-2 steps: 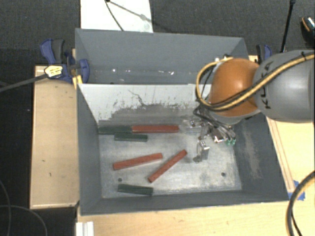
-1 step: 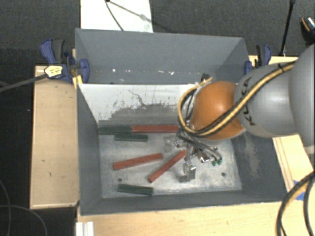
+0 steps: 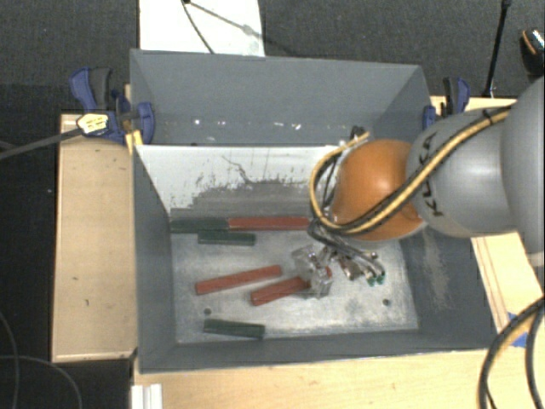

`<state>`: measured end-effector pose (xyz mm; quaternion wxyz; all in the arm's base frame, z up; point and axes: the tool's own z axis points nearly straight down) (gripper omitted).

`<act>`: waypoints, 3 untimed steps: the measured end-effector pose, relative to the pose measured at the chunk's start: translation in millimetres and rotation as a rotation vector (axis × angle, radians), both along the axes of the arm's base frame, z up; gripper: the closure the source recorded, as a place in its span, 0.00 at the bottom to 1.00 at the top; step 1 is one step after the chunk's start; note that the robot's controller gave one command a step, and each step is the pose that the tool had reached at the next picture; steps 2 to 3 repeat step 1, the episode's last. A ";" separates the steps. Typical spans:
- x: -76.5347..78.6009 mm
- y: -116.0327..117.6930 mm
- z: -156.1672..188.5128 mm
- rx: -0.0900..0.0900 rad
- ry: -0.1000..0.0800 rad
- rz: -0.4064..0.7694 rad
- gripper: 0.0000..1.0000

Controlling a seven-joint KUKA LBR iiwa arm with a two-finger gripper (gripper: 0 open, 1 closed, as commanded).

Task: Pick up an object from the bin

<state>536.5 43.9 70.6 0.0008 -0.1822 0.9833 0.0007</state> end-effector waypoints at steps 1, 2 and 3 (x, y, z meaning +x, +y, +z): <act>-5.7 -5.9 151.1 -0.001 -0.010 -0.004 1.00; -5.7 -5.9 151.1 -0.001 -0.010 -0.004 1.00; -5.7 -5.9 151.1 -0.001 -0.010 -0.004 1.00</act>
Offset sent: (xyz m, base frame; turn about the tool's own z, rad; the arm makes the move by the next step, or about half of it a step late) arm -0.0079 -0.0058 0.1458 -0.0012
